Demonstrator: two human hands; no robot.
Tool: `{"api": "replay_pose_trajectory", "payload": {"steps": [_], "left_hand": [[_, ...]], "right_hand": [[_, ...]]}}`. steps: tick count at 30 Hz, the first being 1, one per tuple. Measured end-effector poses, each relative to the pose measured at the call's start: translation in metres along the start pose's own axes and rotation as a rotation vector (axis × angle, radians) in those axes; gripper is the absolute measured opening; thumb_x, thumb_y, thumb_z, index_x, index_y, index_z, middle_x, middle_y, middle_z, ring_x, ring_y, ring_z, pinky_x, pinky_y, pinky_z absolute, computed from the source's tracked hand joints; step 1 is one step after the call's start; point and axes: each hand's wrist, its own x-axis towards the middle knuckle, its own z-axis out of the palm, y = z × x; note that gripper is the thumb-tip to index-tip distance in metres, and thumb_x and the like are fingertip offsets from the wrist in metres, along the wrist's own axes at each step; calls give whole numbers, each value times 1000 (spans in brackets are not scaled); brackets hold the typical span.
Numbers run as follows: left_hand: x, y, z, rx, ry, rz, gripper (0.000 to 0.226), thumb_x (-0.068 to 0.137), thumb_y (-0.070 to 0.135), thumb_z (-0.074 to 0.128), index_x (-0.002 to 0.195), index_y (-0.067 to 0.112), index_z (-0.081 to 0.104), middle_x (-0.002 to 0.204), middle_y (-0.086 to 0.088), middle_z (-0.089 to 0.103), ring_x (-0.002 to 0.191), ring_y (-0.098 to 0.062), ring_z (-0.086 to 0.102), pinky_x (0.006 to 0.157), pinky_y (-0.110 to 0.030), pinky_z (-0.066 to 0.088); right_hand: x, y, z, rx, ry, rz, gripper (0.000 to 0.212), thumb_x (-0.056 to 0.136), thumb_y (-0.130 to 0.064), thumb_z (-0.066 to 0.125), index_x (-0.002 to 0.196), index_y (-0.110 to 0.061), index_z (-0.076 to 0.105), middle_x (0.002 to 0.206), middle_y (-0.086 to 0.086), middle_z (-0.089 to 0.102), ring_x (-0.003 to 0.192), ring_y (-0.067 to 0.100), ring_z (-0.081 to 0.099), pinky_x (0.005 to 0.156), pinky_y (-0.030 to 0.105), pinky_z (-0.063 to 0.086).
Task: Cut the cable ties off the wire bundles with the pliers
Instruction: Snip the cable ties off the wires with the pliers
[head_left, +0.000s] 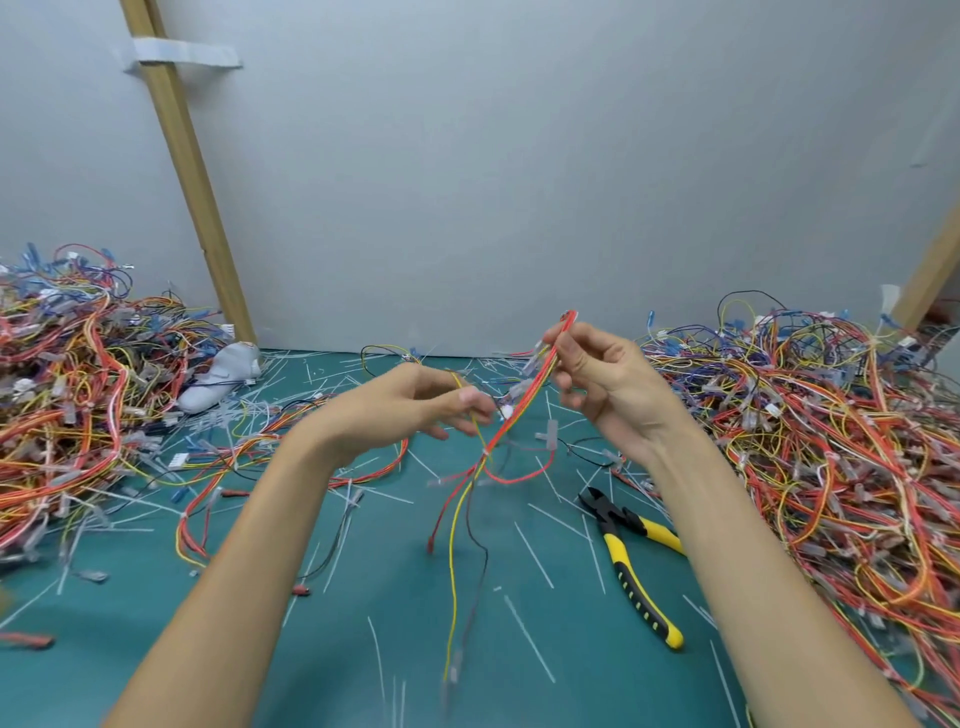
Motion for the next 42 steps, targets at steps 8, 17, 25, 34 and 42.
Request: {"api": "replay_pose_trajectory", "payload": {"steps": [8, 17, 25, 34, 42], "left_hand": [[4, 1, 15, -407, -273, 26, 51, 100, 43, 33, 113, 8, 67, 99, -11, 71, 97, -30, 66, 85, -34, 50], [2, -3, 5, -347, -171, 92, 28, 95, 34, 51, 105, 16, 70, 77, 0, 59, 74, -18, 61, 76, -30, 47], [-3, 1, -3, -266, -151, 156, 25, 99, 26, 49, 104, 14, 70, 81, -6, 57, 78, -16, 56, 76, -26, 47], [1, -2, -5, -215, -29, 205, 33, 96, 21, 46, 119, 6, 64, 85, -4, 63, 78, -9, 57, 71, -15, 44], [9, -1, 9, -280, 50, 286, 29, 96, 21, 47, 115, 9, 65, 80, 3, 62, 74, 0, 58, 67, -9, 43]], "right_hand": [[0, -3, -8, 155, 115, 15, 14, 80, -24, 61, 91, -16, 62, 66, -14, 58, 52, 2, 48, 44, 13, 34], [-2, -5, -25, 153, 93, 169, 23, 82, -37, 64, 78, -19, 78, 75, -4, 69, 55, 8, 59, 44, 17, 43], [-5, 14, -56, -324, 208, 711, 77, 95, -64, 35, 67, -1, 69, 54, 8, 63, 42, 16, 59, 38, 17, 41], [-2, 40, -44, -572, -27, 888, 67, 96, -61, 40, 103, 0, 68, 90, 17, 75, 69, 24, 73, 46, 22, 52], [-3, 70, -13, -223, -260, 910, 49, 88, -54, 58, 109, -10, 60, 88, 10, 74, 75, 25, 74, 46, 21, 54]]}}
